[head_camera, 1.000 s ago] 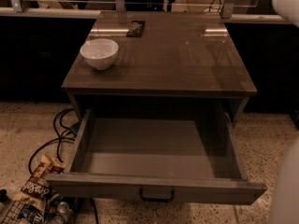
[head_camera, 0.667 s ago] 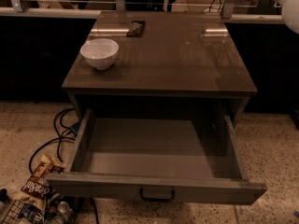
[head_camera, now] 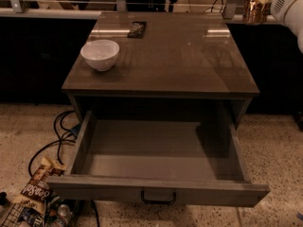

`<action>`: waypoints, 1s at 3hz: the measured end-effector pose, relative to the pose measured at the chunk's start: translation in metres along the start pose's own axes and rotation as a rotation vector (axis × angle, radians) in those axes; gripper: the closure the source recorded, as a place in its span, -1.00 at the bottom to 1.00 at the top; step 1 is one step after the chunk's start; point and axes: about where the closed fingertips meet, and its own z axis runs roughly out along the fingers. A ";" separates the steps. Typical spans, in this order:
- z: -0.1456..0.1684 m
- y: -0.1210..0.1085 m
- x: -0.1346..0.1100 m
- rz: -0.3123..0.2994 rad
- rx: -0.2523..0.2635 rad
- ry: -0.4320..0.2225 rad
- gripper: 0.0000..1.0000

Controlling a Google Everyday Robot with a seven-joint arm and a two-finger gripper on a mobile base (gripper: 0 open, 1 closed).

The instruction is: Place orange can into top drawer

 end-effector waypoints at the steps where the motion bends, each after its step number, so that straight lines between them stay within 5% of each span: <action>1: -0.053 -0.001 0.027 0.008 -0.014 0.027 1.00; 2: -0.099 -0.010 0.044 0.018 -0.019 0.025 1.00; 3: -0.098 -0.009 0.044 0.019 -0.020 0.025 1.00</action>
Offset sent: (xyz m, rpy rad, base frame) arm -0.1341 0.0664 -0.0573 0.1055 -0.0280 0.2862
